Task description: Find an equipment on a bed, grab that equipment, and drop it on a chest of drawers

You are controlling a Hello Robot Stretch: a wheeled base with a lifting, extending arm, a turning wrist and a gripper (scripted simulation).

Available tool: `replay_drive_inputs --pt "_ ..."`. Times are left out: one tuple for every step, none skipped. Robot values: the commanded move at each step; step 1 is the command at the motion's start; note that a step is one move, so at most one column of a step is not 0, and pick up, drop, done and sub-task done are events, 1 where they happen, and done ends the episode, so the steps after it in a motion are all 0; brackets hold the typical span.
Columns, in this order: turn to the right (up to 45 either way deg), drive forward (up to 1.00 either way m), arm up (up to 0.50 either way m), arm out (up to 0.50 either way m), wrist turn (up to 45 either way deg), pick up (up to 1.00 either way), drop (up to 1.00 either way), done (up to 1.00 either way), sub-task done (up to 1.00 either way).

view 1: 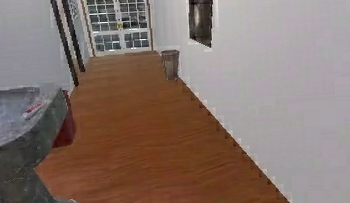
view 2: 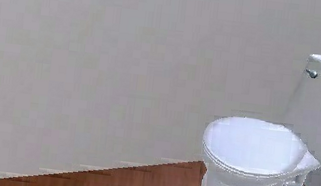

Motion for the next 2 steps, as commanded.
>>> replay_drive_inputs --pt "0.0 0.60 0.00 0.00 0.0 0.00 0.00 0.00 0.00" --pt "-12.0 0.00 0.00 0.00 0.0 0.00 0.00 0.00 0.00"
